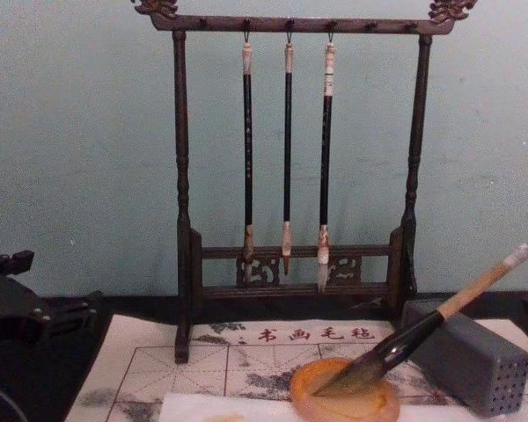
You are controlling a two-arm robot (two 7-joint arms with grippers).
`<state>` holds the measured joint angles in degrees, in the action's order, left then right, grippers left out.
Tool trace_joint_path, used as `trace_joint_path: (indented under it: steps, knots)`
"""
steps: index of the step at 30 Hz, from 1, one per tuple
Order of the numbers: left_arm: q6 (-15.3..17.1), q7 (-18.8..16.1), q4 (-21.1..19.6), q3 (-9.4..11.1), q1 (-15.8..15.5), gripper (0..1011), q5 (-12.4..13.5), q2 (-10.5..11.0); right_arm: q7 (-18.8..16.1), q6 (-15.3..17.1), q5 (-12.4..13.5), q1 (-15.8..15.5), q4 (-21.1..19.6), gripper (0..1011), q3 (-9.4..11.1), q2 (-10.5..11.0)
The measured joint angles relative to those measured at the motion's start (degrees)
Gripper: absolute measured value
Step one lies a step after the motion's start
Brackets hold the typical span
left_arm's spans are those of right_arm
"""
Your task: Pick up the brush from the inkstone, write on the paper, then place the brush back to its original position.
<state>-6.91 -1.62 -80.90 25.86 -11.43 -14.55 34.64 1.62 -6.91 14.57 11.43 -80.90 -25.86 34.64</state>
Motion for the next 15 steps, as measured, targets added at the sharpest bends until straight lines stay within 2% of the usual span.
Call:
trace_joint_path:
  steps: [15]
  knots:
    - [0.0,0.0,0.0,0.0,0.0,1001,0.0,0.0,0.01,0.0,-0.03,0.0,0.0,1002,0.0,0.0]
